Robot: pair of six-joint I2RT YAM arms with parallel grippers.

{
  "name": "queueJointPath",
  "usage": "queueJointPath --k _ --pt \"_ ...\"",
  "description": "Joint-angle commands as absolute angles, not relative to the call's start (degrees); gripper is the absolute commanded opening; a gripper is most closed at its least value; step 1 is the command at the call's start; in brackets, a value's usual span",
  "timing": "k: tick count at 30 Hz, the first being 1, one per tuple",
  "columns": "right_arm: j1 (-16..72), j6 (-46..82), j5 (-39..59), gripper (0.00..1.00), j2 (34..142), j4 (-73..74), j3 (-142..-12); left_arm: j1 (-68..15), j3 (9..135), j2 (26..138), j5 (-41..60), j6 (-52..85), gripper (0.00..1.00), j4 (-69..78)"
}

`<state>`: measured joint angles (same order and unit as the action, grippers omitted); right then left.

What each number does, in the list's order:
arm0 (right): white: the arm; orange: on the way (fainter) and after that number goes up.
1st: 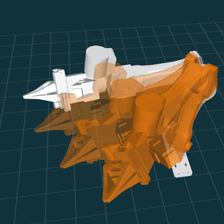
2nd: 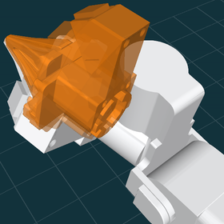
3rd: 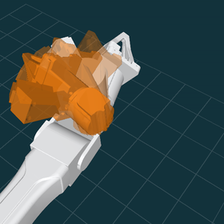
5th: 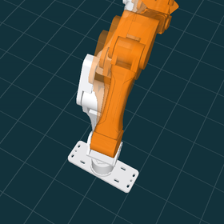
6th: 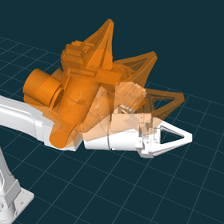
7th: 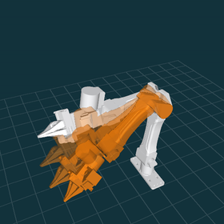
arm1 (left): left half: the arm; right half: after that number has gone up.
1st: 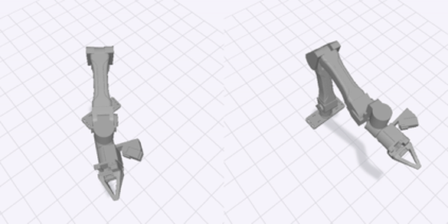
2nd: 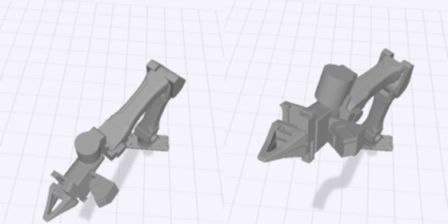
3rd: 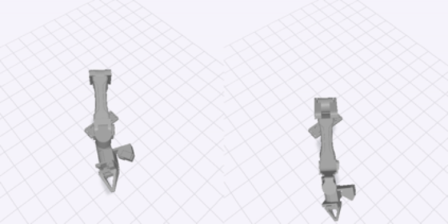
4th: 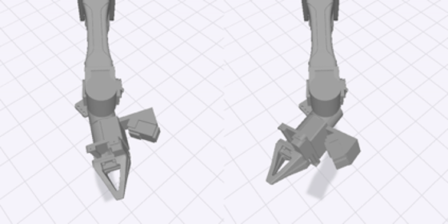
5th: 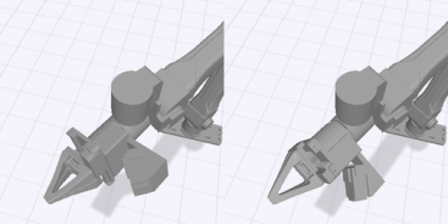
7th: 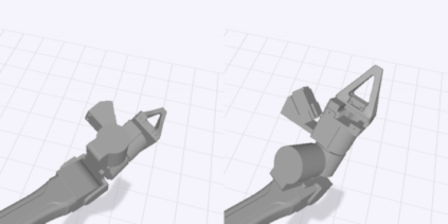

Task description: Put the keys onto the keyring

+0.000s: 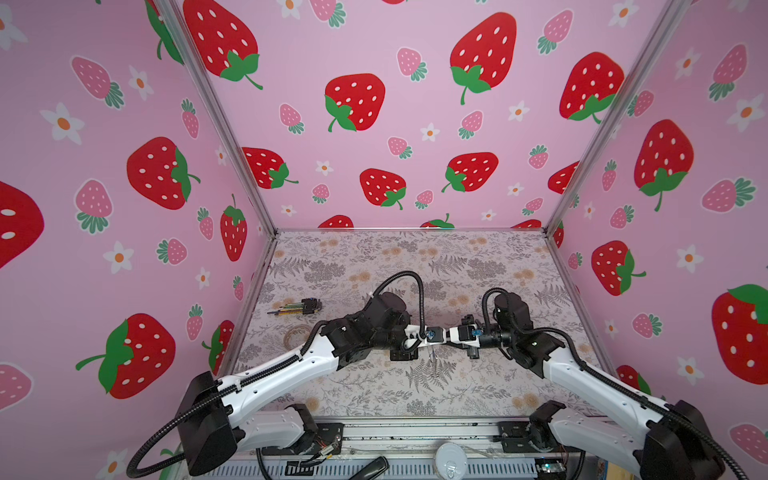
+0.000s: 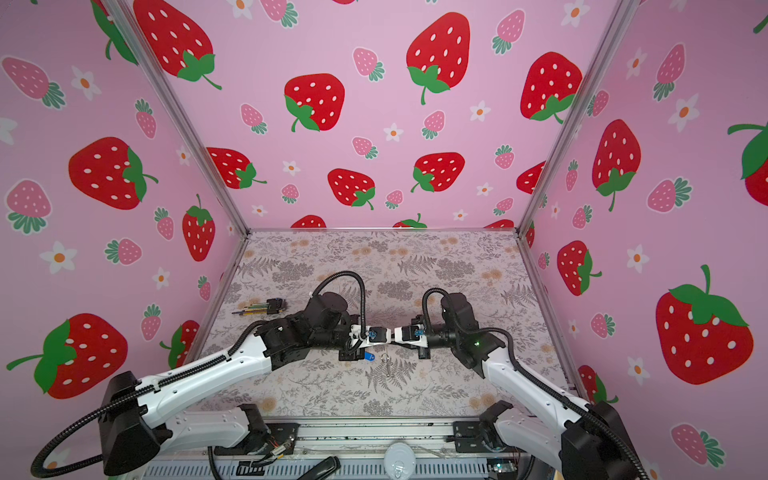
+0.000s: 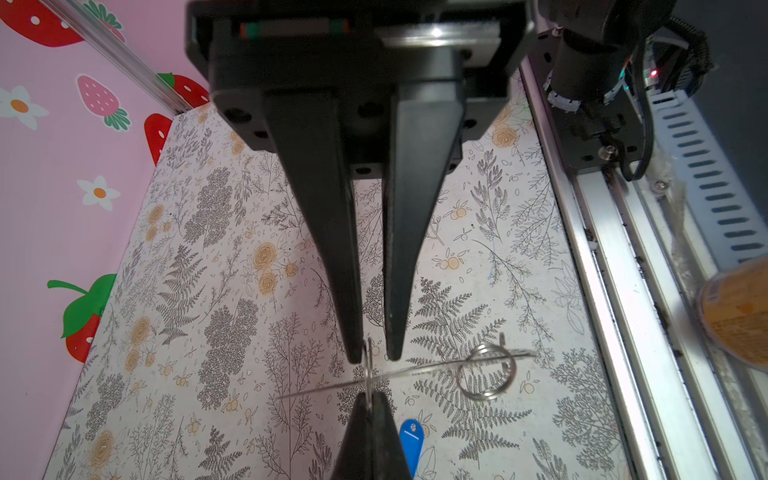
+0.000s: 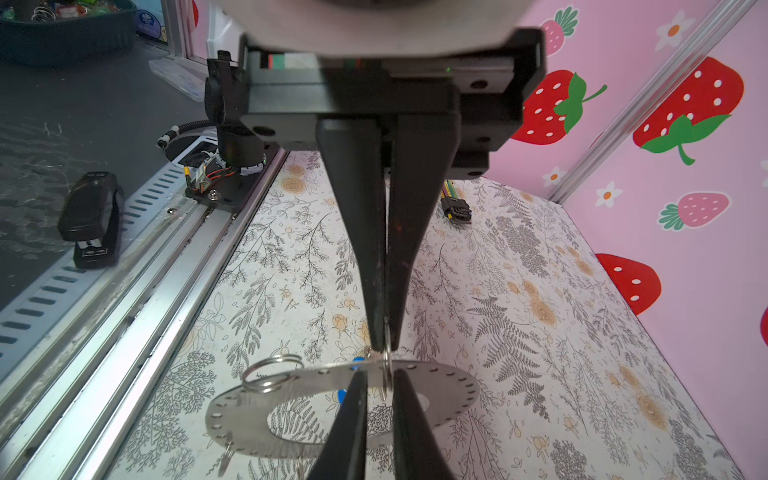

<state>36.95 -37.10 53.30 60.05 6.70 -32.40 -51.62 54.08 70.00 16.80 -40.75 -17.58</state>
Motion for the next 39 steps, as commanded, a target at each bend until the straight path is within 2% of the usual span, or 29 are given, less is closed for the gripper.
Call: queueJointPath --k 1,4,10,12,20,22,23,28,33,39 --pt "36.74 -37.27 55.59 0.15 60.05 7.82 -32.44 -51.61 57.10 70.62 18.72 -42.17 0.00 -17.84" --pt "36.83 -37.18 55.55 0.14 60.32 7.91 -32.50 -51.68 57.30 70.77 18.79 -42.19 0.00 -17.95" --pt "36.83 -37.28 55.46 0.00 60.22 8.00 -32.18 -51.77 57.73 71.10 18.49 -42.45 0.00 -18.34" --pt "36.83 -37.82 54.76 0.00 59.96 7.39 -31.94 -51.85 57.51 70.81 17.50 -42.20 0.00 -18.28" --pt "36.82 -40.72 52.45 0.00 57.51 7.13 -30.22 -49.90 53.39 66.69 10.42 -41.93 0.32 -20.91" --pt "36.83 -41.14 51.97 0.00 57.17 7.20 -30.03 -48.73 51.91 65.41 10.45 -40.63 0.34 -20.82" --pt "36.83 -41.35 51.86 0.00 57.12 7.13 -29.99 -48.09 51.30 65.01 10.46 -39.83 0.39 -20.78" --pt "36.83 -41.76 51.34 0.00 56.82 7.12 -30.05 -47.01 49.47 66.30 6.24 -34.82 0.47 -20.45" --pt "36.82 -41.92 49.13 0.00 56.01 5.98 -30.23 -46.78 54.24 74.05 0.97 -24.90 0.51 -24.92" --pt "36.74 -41.54 43.54 0.00 53.50 4.18 -30.07 -46.41 56.50 79.71 4.38 -18.33 0.52 -31.35"
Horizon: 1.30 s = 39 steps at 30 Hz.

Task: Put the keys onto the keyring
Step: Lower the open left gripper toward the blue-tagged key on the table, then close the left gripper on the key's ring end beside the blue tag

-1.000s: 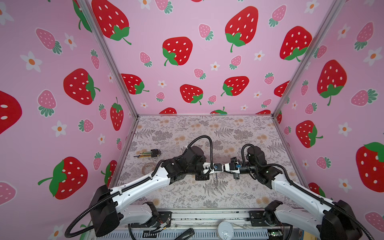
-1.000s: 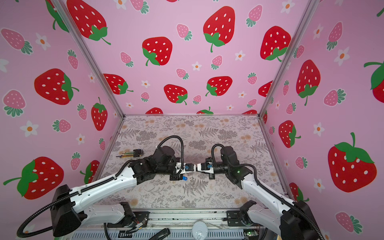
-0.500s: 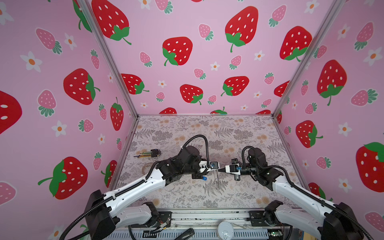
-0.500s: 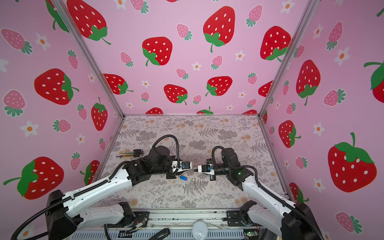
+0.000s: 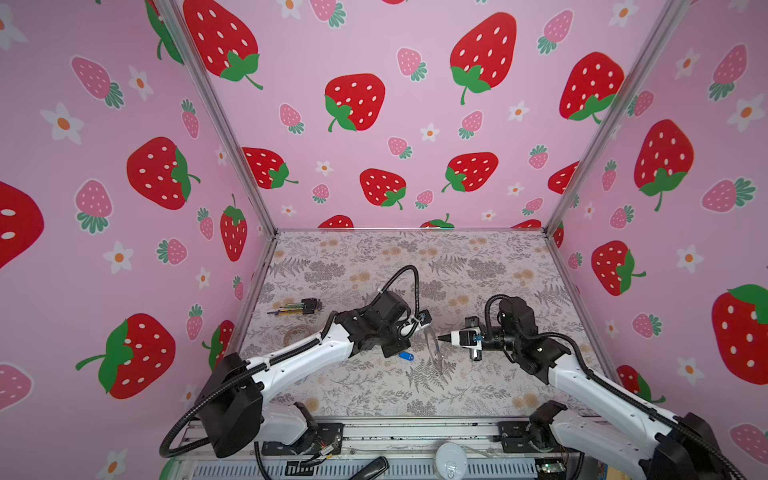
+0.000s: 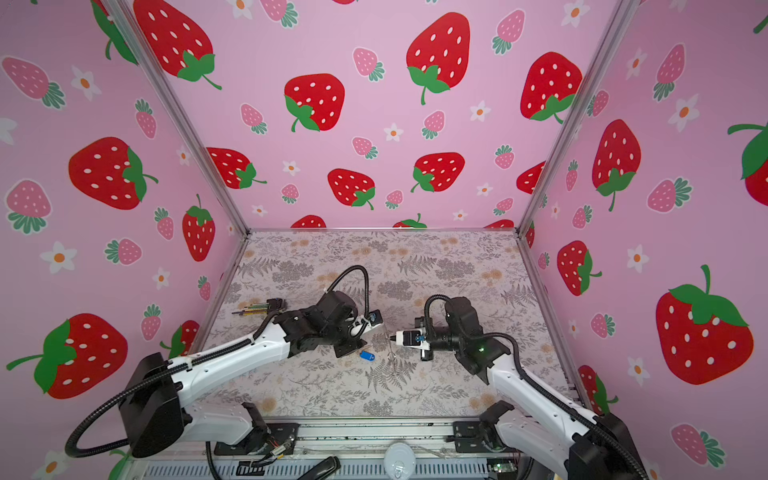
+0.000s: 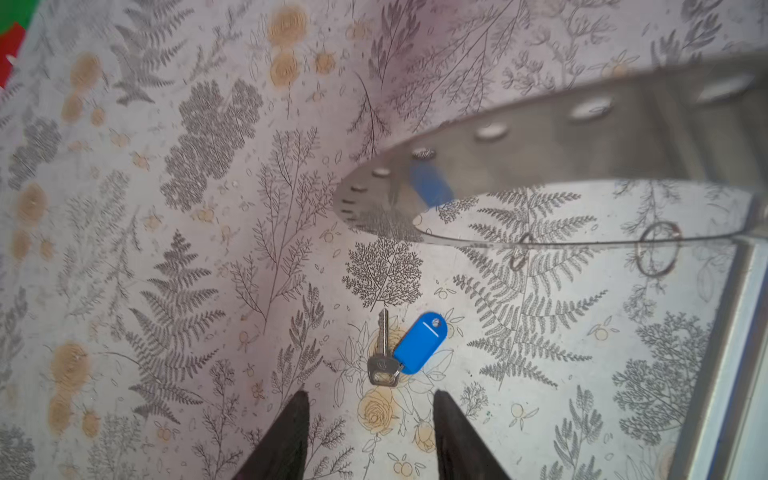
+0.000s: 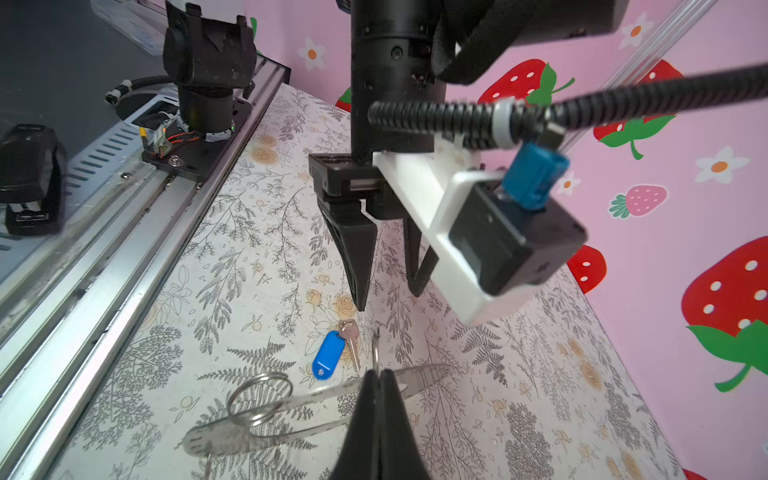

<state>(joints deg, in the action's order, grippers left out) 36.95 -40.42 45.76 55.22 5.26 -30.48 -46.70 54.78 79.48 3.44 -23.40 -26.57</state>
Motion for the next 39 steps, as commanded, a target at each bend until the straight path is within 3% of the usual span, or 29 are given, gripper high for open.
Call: queueJointPath --k 1,8,15,26,39 --pt "36.74 -41.51 43.18 0.00 53.27 3.91 -30.09 -46.41 55.62 79.71 4.64 -18.00 0.52 -30.69" --pt "36.74 -40.36 42.93 0.00 50.24 2.57 -29.91 -46.22 53.61 83.05 0.58 -16.31 0.53 -29.36" --pt "36.74 -40.00 43.68 0.00 48.23 1.84 -29.16 -45.86 56.63 89.43 -2.31 -12.94 0.44 -31.76" --pt "36.74 -40.80 44.11 0.00 48.90 0.42 -29.09 -42.78 47.03 81.23 7.55 -40.80 0.40 -19.42" --pt "36.74 -40.45 43.83 0.00 49.74 -1.14 -29.84 -43.99 58.51 92.06 6.80 -56.87 0.30 -31.33"
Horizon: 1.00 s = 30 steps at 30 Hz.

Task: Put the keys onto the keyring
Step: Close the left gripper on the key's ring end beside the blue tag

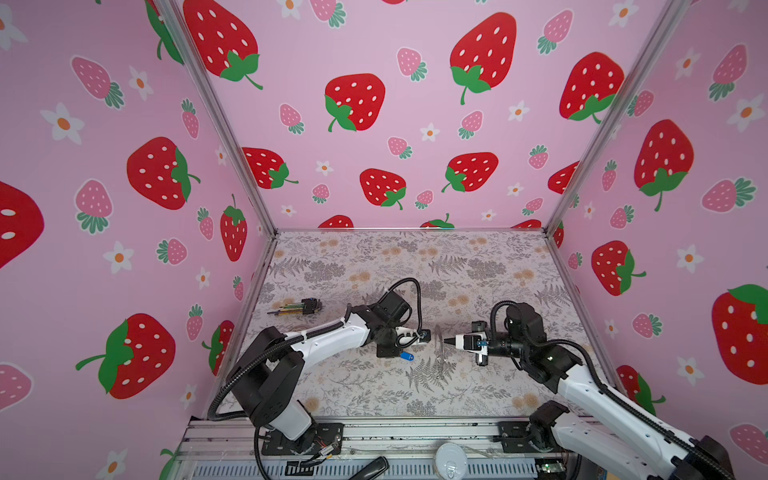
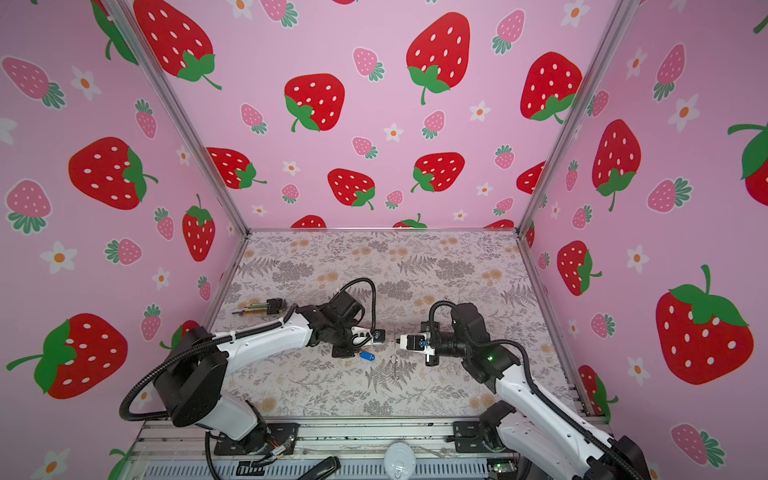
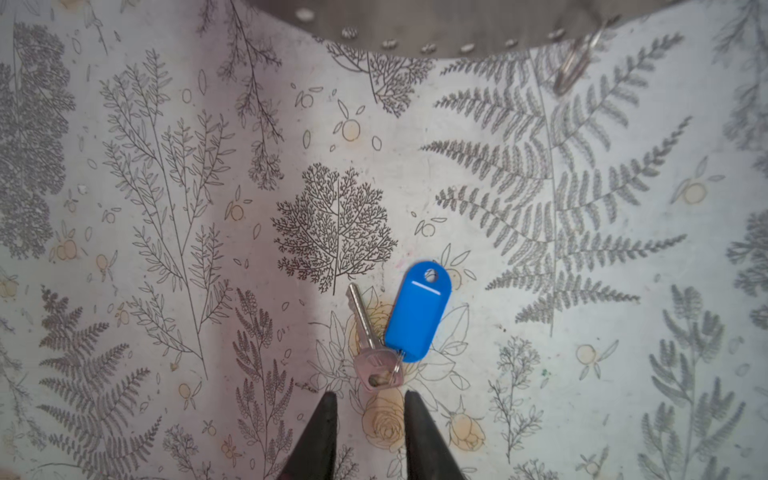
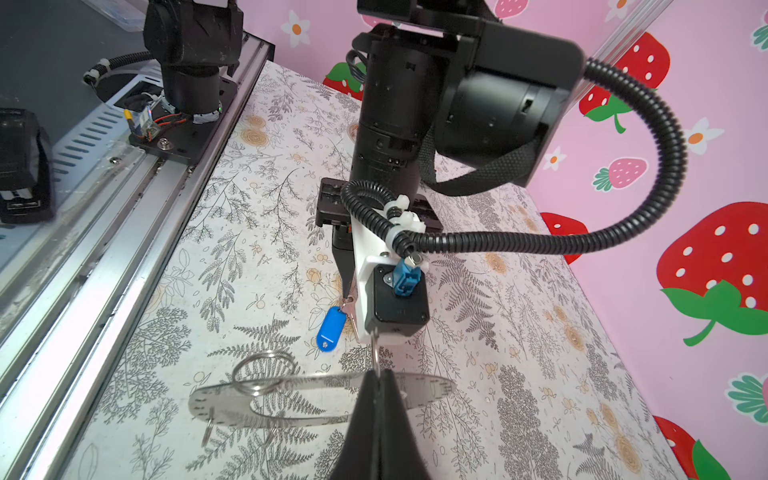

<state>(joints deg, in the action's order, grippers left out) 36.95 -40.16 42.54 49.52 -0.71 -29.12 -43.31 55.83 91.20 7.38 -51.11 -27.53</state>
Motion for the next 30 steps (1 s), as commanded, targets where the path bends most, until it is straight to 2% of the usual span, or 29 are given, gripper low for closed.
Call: queueJointPath --k 1,12,30 --pt "36.74 -40.47 43.86 0.00 49.93 -1.23 -29.86 -44.15 58.91 92.45 6.34 -57.42 0.30 -31.56" --pt "36.76 -40.79 43.73 0.00 50.80 -1.27 -30.12 -45.68 59.85 95.09 2.56 -61.25 0.30 -33.18" --pt "36.78 -40.97 43.24 0.00 50.85 -1.45 -29.99 -46.63 61.15 98.26 3.16 -60.38 0.25 -32.22"
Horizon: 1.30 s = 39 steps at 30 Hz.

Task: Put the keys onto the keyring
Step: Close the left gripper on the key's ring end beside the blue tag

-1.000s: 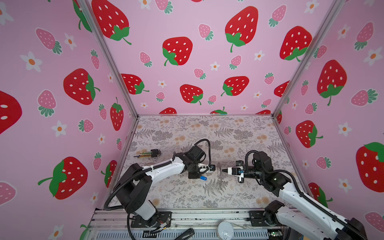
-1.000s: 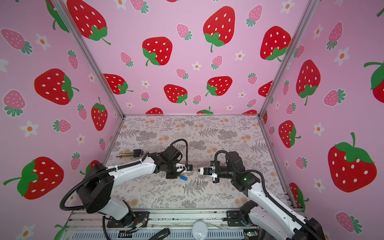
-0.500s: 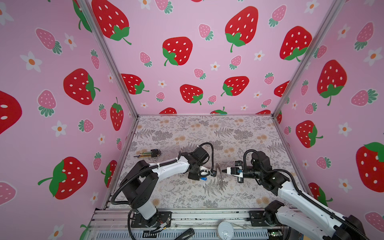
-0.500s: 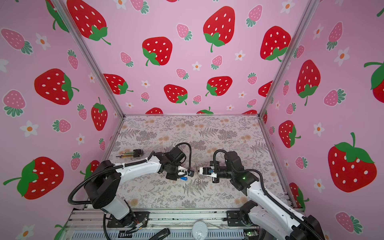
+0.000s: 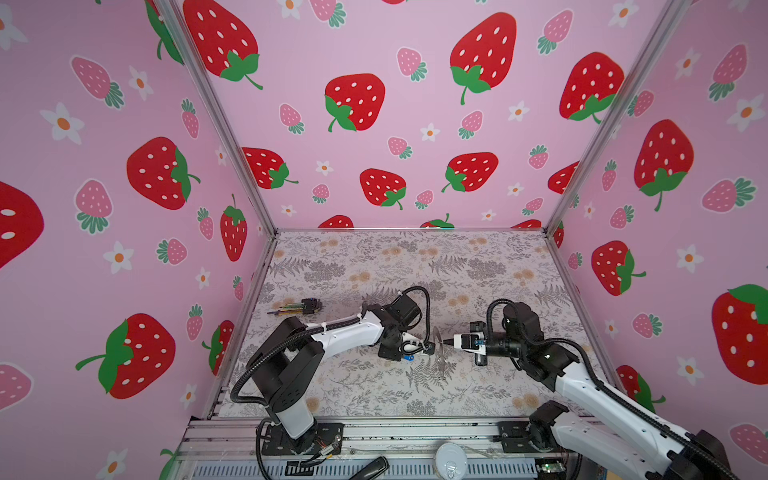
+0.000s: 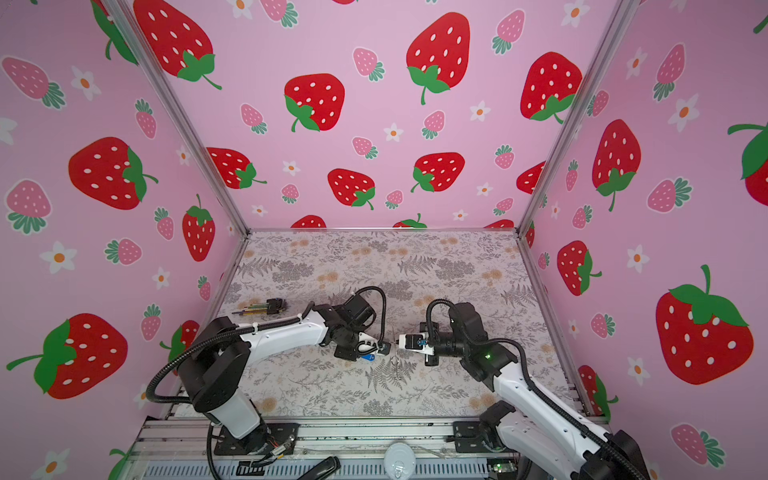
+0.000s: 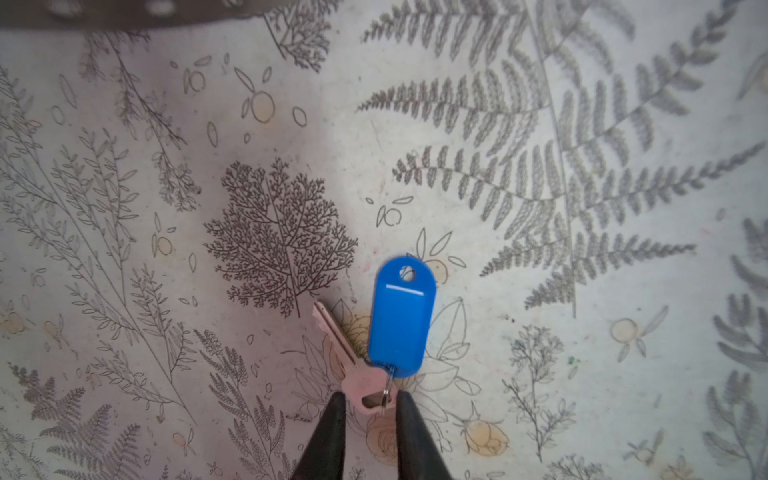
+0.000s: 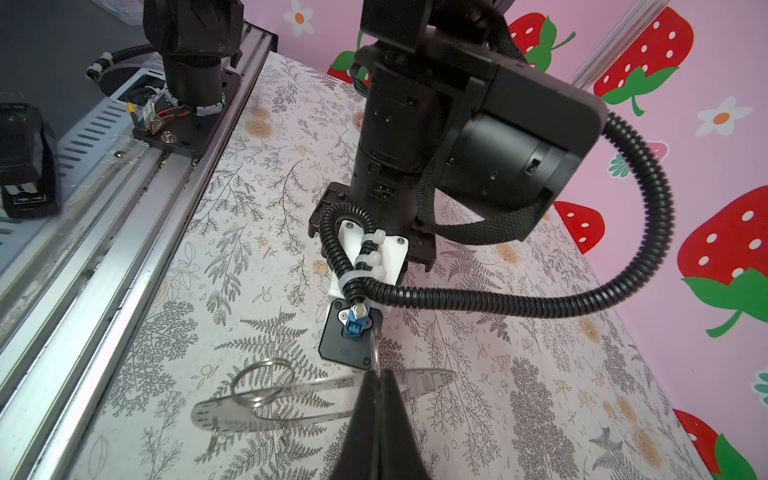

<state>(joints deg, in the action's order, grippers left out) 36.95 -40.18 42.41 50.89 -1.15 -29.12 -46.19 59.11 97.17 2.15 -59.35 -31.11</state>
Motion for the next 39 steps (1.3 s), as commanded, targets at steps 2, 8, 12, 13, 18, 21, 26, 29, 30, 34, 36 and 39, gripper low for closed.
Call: queueJointPath --k 2,8,12,13,18,21,26,29,30,34,36,39 --pt "36.74 -40.96 43.23 0.00 50.91 -1.49 -29.95 -46.67 61.15 98.40 3.25 -60.47 0.24 -32.34" --pt "36.74 -40.96 43.24 0.00 50.98 -1.44 -29.94 -46.78 60.69 98.53 3.19 -60.50 0.23 -32.43" --pt "36.74 -40.96 43.23 0.00 50.98 -1.49 -29.79 -46.93 60.34 98.87 2.61 -60.53 0.21 -32.08" --pt "36.74 -40.96 43.24 0.00 50.98 -1.45 -29.72 -46.93 60.28 98.98 2.31 -60.58 0.20 -31.77" --pt "36.74 -40.96 43.15 0.00 50.98 -1.48 -29.74 -47.13 60.12 99.29 2.11 -60.92 0.16 -31.89" --pt "36.74 -40.94 43.24 0.00 50.98 -1.49 -29.65 -47.20 59.81 99.10 2.37 -60.92 0.17 -31.83" --pt "36.74 -40.96 43.21 0.00 51.06 -1.46 -29.68 -47.29 59.32 99.06 2.13 -60.83 0.18 -31.64" --pt "36.74 -40.97 43.00 0.00 51.02 -1.44 -29.59 -47.29 59.36 99.38 2.02 -60.74 0.14 -31.51" --pt "36.74 -40.98 42.99 0.00 51.01 -1.44 -29.56 -47.35 59.41 99.47 1.98 -60.73 0.11 -31.54" --pt "36.74 -41.00 42.94 0.00 50.98 -1.48 -29.47 -47.29 59.41 99.68 1.67 -60.74 0.07 -31.55" --pt "36.74 -40.98 42.93 0.00 50.97 -1.49 -29.49 -47.30 59.33 99.58 1.84 -60.74 0.07 -31.66" --pt "36.74 -40.97 42.97 0.00 50.88 -1.36 -29.44 -47.29 59.32 99.28 1.93 -60.35 0.01 -31.73"
